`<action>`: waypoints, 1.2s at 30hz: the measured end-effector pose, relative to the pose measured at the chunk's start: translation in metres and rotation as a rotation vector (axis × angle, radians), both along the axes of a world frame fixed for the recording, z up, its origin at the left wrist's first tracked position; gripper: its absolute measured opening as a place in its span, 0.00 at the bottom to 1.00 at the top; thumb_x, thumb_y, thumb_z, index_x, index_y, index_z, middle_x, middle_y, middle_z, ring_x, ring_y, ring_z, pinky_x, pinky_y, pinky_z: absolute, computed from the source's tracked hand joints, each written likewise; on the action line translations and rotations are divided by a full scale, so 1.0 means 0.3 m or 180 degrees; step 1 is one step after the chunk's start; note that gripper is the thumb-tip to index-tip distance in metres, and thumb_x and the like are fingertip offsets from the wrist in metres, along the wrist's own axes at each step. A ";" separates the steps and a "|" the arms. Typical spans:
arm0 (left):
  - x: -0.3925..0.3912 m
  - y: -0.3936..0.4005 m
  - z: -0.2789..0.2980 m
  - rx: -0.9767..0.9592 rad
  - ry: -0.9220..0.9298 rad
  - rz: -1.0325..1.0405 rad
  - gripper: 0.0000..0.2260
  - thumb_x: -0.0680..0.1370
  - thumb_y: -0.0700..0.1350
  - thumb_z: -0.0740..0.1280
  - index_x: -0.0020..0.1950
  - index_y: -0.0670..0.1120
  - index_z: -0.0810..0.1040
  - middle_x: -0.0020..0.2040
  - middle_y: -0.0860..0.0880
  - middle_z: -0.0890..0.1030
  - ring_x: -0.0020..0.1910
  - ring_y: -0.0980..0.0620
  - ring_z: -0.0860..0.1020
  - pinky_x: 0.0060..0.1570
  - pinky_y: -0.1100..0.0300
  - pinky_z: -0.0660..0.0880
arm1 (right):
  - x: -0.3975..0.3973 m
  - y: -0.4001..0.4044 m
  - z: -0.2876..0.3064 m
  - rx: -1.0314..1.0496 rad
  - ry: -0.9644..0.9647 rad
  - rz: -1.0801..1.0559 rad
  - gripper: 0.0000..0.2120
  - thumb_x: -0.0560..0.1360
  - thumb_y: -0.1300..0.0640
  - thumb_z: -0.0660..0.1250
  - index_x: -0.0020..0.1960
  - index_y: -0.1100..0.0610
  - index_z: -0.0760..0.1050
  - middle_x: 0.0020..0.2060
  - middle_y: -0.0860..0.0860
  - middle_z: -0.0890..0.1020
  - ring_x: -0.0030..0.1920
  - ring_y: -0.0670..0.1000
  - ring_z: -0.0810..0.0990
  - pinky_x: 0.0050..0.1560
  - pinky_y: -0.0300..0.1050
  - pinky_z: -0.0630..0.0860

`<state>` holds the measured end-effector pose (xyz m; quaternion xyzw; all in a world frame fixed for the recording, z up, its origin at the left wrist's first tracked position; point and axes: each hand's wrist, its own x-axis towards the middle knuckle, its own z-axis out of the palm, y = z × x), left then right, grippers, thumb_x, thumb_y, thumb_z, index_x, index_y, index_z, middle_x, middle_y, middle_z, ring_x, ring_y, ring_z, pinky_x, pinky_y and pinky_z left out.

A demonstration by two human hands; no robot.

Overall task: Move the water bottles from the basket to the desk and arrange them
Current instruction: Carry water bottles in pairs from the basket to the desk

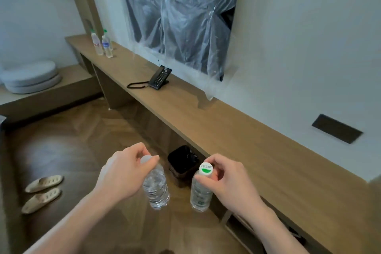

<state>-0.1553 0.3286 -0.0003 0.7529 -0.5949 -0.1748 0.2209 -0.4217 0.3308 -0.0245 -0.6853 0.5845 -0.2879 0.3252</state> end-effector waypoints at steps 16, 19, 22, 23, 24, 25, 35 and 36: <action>0.649 -0.603 0.023 -0.0394 0.0177 0.0850 0.15 0.76 0.64 0.70 0.39 0.54 0.78 0.29 0.58 0.80 0.32 0.53 0.78 0.35 0.55 0.75 | 0.642 -0.913 0.034 -0.0021 0.0343 0.0766 0.15 0.69 0.34 0.76 0.48 0.41 0.79 0.39 0.41 0.84 0.42 0.47 0.82 0.41 0.52 0.83; 0.812 -0.742 0.001 -0.0404 0.0167 0.0788 0.15 0.76 0.64 0.70 0.39 0.54 0.78 0.29 0.57 0.80 0.33 0.53 0.79 0.36 0.54 0.76 | 0.801 -1.036 0.023 -0.0043 0.0359 0.0770 0.15 0.69 0.34 0.76 0.48 0.40 0.79 0.40 0.40 0.84 0.43 0.46 0.82 0.41 0.51 0.83; 0.986 -0.877 -0.004 -0.0395 0.0187 0.0738 0.14 0.76 0.64 0.70 0.41 0.54 0.78 0.30 0.57 0.80 0.33 0.53 0.78 0.36 0.54 0.76 | 0.957 -1.150 0.019 0.0006 0.0347 0.0722 0.15 0.70 0.34 0.76 0.49 0.40 0.79 0.41 0.40 0.84 0.44 0.46 0.82 0.42 0.50 0.84; 1.043 -0.919 -0.002 -0.0383 0.0194 0.0703 0.14 0.76 0.64 0.70 0.42 0.55 0.77 0.30 0.57 0.80 0.33 0.53 0.78 0.36 0.54 0.77 | 1.006 -1.186 0.025 0.0008 0.0356 0.0685 0.15 0.70 0.34 0.76 0.50 0.40 0.79 0.41 0.41 0.84 0.45 0.46 0.82 0.42 0.50 0.84; 1.097 -0.965 0.005 -0.0376 0.0210 0.0665 0.14 0.76 0.65 0.70 0.43 0.55 0.77 0.30 0.56 0.79 0.33 0.52 0.78 0.36 0.54 0.77 | 1.053 -1.221 0.032 0.0009 0.0341 0.0646 0.15 0.70 0.34 0.76 0.50 0.40 0.80 0.41 0.41 0.84 0.45 0.46 0.82 0.42 0.50 0.84; 1.148 -1.013 0.013 -0.0381 0.0231 0.0629 0.14 0.76 0.65 0.69 0.43 0.55 0.77 0.30 0.56 0.79 0.33 0.52 0.78 0.36 0.53 0.77 | 1.098 -1.258 0.032 0.0011 0.0296 0.0608 0.15 0.70 0.35 0.76 0.50 0.40 0.80 0.42 0.40 0.84 0.45 0.46 0.82 0.41 0.48 0.84; 1.516 -1.514 0.047 -0.0365 0.0222 0.0566 0.15 0.77 0.63 0.70 0.39 0.53 0.78 0.30 0.56 0.78 0.34 0.54 0.76 0.33 0.58 0.68 | 1.438 -1.669 0.036 0.0171 0.0109 0.0378 0.10 0.71 0.42 0.80 0.48 0.41 0.81 0.42 0.37 0.84 0.45 0.41 0.83 0.38 0.39 0.84; 1.548 -1.569 0.043 -0.0364 0.0242 0.0583 0.15 0.77 0.62 0.71 0.39 0.53 0.78 0.30 0.56 0.78 0.33 0.54 0.76 0.32 0.58 0.68 | 1.467 -1.724 0.031 0.0145 0.0138 0.0381 0.10 0.71 0.41 0.79 0.48 0.41 0.81 0.41 0.38 0.84 0.42 0.41 0.83 0.36 0.37 0.81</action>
